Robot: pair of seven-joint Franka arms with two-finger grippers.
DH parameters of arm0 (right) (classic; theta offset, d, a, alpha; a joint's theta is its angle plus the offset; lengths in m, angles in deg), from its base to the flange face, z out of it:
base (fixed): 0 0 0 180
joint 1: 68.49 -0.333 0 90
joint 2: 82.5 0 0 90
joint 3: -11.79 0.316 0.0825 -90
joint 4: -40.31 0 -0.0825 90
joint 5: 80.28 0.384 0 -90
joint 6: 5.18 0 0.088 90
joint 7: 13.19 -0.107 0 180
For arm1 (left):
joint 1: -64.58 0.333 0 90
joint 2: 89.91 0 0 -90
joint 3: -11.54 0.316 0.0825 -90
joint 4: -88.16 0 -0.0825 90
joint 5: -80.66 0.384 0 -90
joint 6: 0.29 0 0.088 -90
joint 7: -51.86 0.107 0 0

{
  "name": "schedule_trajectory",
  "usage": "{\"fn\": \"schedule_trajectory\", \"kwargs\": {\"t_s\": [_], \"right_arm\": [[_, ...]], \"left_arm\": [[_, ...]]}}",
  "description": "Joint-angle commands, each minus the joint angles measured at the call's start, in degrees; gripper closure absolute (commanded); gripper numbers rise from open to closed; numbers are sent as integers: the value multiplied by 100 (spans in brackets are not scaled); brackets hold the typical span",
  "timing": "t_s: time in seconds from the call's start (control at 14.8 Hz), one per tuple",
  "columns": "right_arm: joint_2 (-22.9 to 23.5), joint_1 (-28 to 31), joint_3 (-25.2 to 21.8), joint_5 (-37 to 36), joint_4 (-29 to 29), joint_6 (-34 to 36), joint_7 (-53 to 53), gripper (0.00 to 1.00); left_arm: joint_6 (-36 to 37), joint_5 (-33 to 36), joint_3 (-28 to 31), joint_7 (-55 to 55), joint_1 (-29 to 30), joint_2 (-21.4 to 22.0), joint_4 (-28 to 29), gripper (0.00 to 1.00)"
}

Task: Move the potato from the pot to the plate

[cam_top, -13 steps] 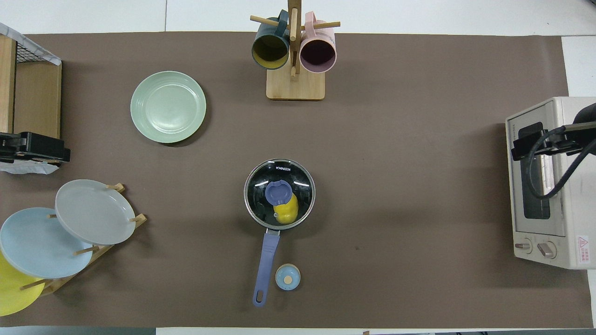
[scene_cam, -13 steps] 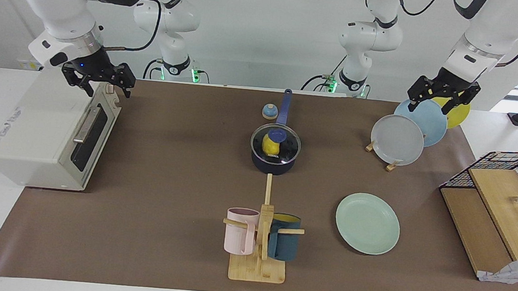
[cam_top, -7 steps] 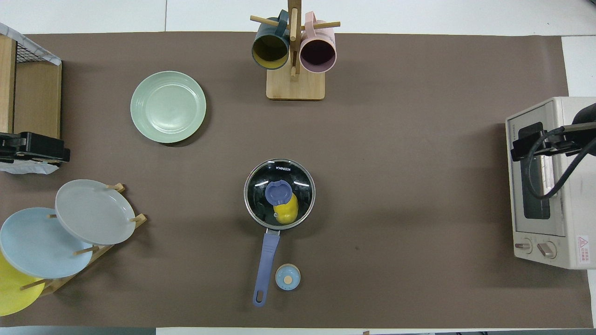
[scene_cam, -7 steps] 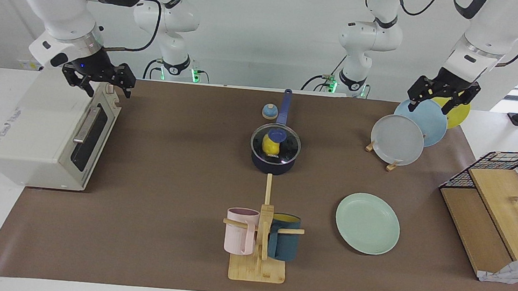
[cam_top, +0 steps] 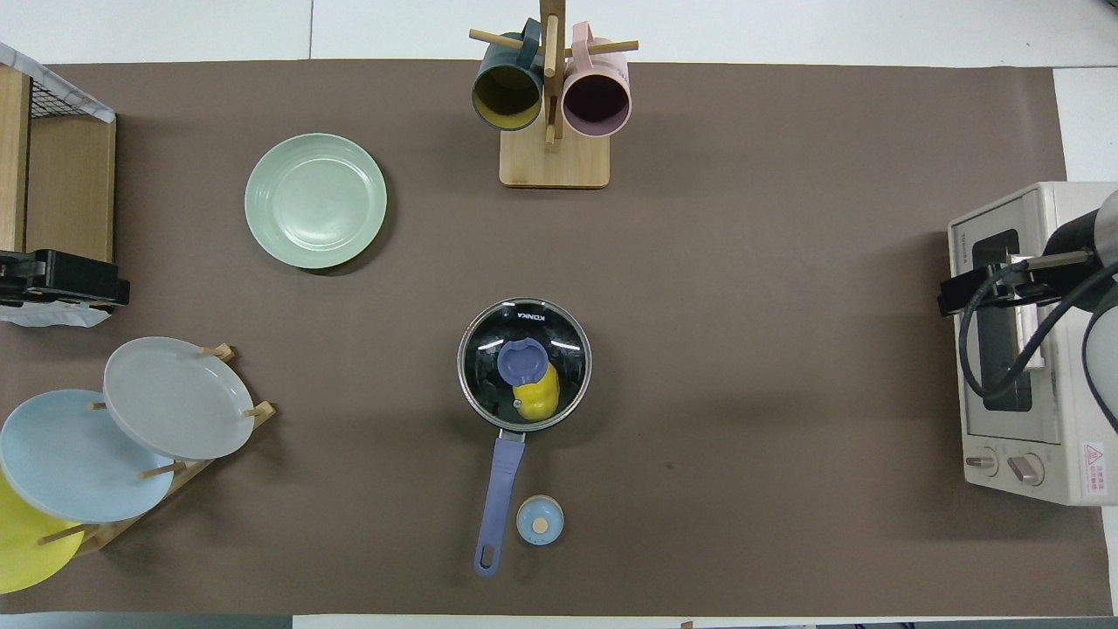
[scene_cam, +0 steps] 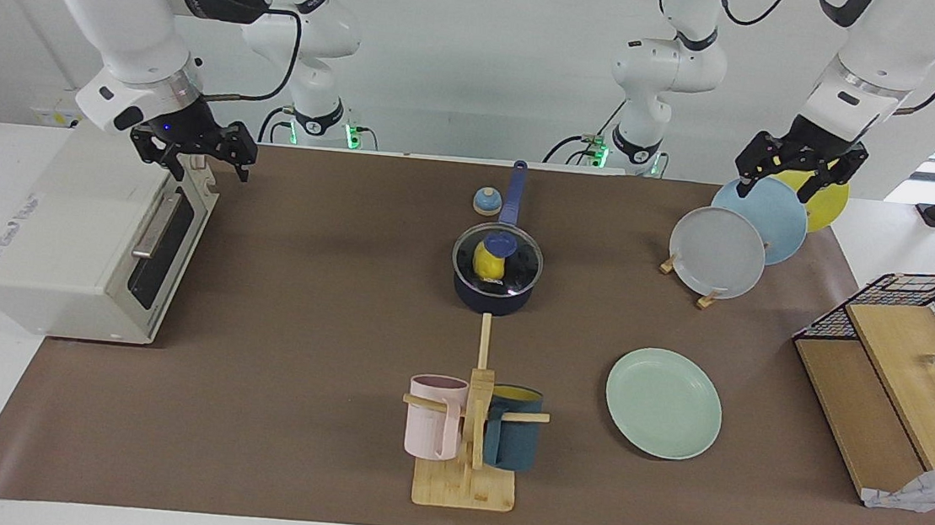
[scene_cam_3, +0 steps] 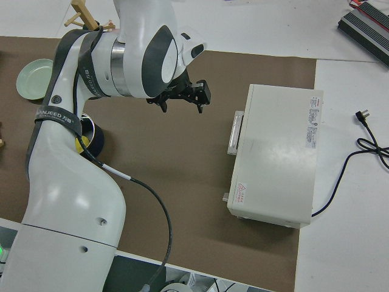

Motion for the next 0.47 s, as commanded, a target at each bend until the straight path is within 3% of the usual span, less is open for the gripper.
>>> {"fn": "schedule_trajectory", "kwargs": {"t_s": [0.0,0.14,0.27,0.41], "right_arm": [[-49,-575,149,142,31,-370,-260,0],[547,-1217,203,396,-539,-424,-1576,0],[1364,-1745,264,486,-1373,-442,-2186,0],[1779,-2176,300,433,-1640,-643,-2635,0]], "left_arm": [[18,-11,-40,-770,-4,151,46,0],[9,-11,-31,-959,-4,203,28,0],[9,-11,-31,-933,-4,256,20,0],[88,-11,-49,-924,-22,317,20,0]]}}
